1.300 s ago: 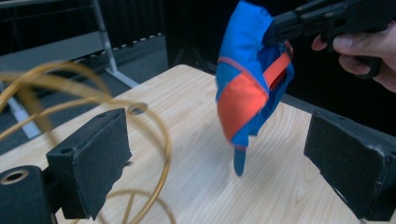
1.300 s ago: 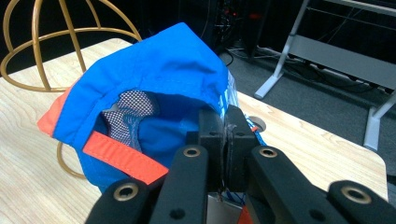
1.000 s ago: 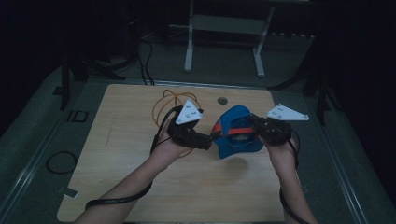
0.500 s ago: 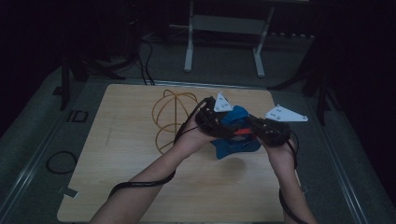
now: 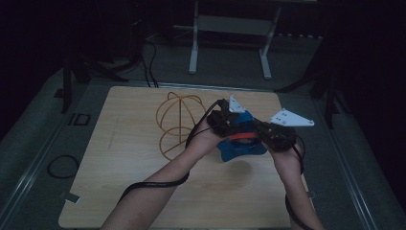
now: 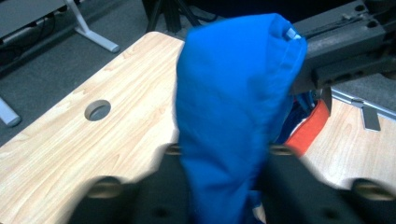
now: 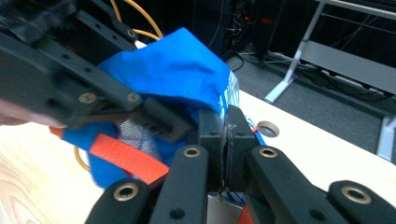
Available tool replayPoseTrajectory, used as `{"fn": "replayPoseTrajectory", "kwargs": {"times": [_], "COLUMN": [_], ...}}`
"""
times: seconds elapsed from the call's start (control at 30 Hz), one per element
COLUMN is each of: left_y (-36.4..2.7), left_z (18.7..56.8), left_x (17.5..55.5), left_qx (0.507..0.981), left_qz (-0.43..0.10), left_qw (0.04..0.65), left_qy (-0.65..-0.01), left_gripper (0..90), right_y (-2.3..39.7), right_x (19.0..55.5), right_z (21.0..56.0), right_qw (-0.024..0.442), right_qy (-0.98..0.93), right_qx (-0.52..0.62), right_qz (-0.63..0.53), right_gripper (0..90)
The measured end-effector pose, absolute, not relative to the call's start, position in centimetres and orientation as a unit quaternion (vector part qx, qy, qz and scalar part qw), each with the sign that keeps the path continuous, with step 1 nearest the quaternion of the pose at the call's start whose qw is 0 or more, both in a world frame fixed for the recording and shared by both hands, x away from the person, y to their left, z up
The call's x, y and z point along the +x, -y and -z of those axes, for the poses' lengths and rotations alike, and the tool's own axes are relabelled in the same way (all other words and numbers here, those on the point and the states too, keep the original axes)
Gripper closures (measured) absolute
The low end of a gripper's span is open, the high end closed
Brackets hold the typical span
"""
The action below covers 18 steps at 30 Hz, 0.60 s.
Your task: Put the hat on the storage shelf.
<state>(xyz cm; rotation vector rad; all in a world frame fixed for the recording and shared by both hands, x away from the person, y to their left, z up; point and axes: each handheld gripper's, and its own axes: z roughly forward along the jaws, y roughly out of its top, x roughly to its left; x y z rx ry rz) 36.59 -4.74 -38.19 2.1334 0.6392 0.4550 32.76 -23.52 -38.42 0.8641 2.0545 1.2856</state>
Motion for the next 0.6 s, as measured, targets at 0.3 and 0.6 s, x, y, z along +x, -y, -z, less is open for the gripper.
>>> {"fn": "replayPoseTrajectory", "kwargs": {"times": [0.3,0.6], "left_y": [5.3,4.9], "left_z": [37.5,36.7], "left_x": [36.1,35.2], "left_qx": [0.857,0.839], "left_qz": [-0.236,-0.302], "left_qw": [0.395,0.401], "left_qy": [-0.23,-0.21], "left_gripper": [90.0,90.0], "right_y": [24.2,25.5], "right_x": [32.3,29.2], "right_z": [38.5,37.4], "right_qw": [0.283,0.273], "right_qy": [-0.753,-0.735], "right_qx": [0.332,0.322], "right_qz": [-0.493,-0.53], "right_gripper": [82.7,53.1]}}
